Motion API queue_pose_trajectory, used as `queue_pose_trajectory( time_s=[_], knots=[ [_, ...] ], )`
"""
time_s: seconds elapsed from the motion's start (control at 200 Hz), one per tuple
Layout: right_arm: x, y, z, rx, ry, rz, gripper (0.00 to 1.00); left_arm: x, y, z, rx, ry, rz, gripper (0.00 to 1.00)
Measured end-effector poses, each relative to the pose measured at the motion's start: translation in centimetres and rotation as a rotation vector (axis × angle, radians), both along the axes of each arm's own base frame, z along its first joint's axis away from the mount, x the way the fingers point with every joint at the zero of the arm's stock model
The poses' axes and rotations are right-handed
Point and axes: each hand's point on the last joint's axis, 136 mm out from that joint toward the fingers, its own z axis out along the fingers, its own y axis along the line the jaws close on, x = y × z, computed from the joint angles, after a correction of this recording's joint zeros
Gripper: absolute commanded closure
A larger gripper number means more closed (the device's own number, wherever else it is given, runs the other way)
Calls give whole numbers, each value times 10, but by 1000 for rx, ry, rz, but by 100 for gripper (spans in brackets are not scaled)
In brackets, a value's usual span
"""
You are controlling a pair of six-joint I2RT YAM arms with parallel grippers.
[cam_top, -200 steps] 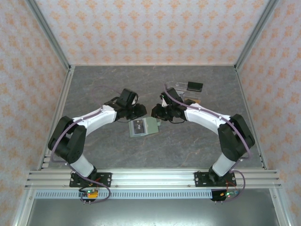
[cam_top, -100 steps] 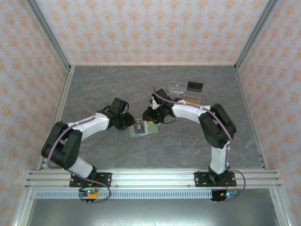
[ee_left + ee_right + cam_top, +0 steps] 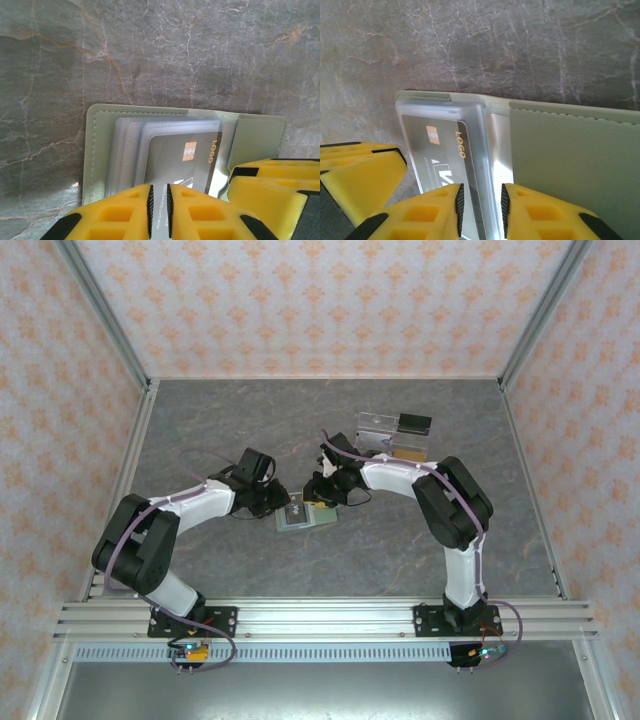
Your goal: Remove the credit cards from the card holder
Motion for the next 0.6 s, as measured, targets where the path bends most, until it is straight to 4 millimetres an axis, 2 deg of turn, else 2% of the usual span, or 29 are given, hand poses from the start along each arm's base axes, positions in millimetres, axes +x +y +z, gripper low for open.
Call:
queue_pose_trajectory(
  time_s=[0.19, 0.395, 0.601],
  knots=[
    [-1, 0, 0, 3, 4, 2, 71, -1, 0, -5, 5, 12, 0, 79],
    [-2, 2, -1, 12, 8, 11, 72, 0, -1, -8, 3, 15, -1, 82],
    [-1, 4, -1, 24, 2, 20, 80, 4, -5, -10, -15, 7, -9, 85]
  ],
)
